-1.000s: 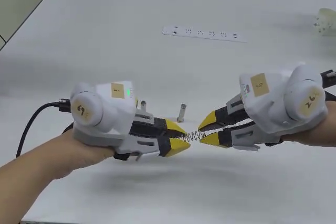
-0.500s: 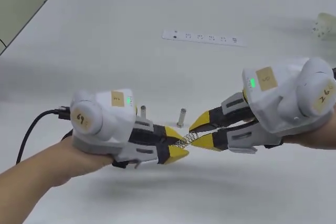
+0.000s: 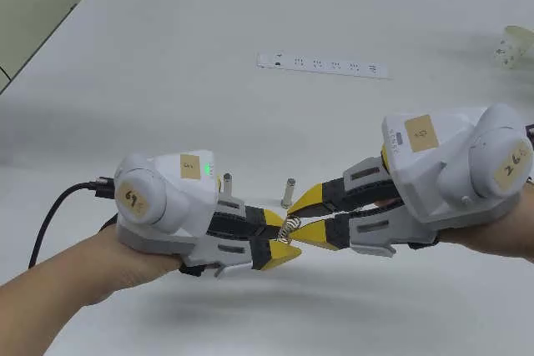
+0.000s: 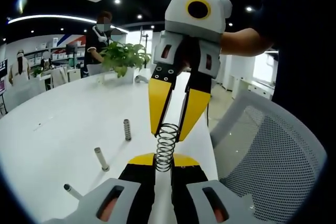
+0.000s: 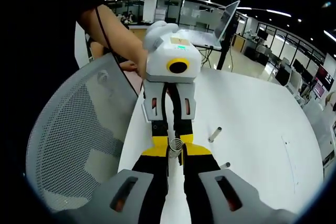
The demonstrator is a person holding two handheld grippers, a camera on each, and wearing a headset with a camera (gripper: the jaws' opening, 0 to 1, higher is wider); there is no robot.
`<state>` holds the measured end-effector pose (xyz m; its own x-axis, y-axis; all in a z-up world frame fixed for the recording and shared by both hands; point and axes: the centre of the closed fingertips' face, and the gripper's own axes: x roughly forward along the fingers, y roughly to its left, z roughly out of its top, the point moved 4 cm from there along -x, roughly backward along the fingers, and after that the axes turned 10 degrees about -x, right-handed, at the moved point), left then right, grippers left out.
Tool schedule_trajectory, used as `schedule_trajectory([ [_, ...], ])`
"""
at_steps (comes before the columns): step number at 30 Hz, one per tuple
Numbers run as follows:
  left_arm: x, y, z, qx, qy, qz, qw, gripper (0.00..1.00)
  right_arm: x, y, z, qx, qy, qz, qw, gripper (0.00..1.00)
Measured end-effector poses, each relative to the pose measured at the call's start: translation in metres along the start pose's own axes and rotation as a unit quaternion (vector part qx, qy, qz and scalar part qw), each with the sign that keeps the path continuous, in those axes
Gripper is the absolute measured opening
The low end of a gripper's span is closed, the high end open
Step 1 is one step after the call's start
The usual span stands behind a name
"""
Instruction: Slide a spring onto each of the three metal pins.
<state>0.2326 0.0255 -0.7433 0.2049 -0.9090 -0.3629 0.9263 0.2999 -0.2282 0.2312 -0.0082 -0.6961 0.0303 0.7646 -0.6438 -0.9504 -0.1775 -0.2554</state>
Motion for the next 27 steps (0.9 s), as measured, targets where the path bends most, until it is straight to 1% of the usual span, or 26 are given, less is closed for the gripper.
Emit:
schedule_trajectory([
  [3, -0.0004, -0.0005, -0.0004, -0.001, 0.001, 0.000, 1.0000, 0.02, 0.0010, 0.0001, 0.0011, 0.004, -0.005, -0.004, 1.0000, 0.07],
  [7, -0.0004, -0.0030, 0.0012, 0.000, -0.003, -0.001, 1.0000, 0.02, 0.0023, 0.0001, 0.0045, 0.017, -0.020, -0.009, 0.9996, 0.07],
  [13, -0.0023, -0.0032, -0.0023, 0.000, 0.003, 0.000, 1.0000, 0.02, 0.0049, 0.0024, 0.0040, 0.022, -0.023, -0.015, 0.9994, 0.07],
  [20, -0.0051, -0.0030, -0.0038, -0.005, 0.002, 0.001, 1.0000, 0.02, 0.0042, 0.0043, 0.0018, 0.037, -0.034, -0.025, 0.9984, 0.07],
  [27, -0.0049, -0.0043, -0.0047, -0.006, 0.006, 0.001, 1.0000, 0.02, 0.0039, 0.0066, 0.0009, 0.041, -0.037, -0.028, 0.9981, 0.07],
])
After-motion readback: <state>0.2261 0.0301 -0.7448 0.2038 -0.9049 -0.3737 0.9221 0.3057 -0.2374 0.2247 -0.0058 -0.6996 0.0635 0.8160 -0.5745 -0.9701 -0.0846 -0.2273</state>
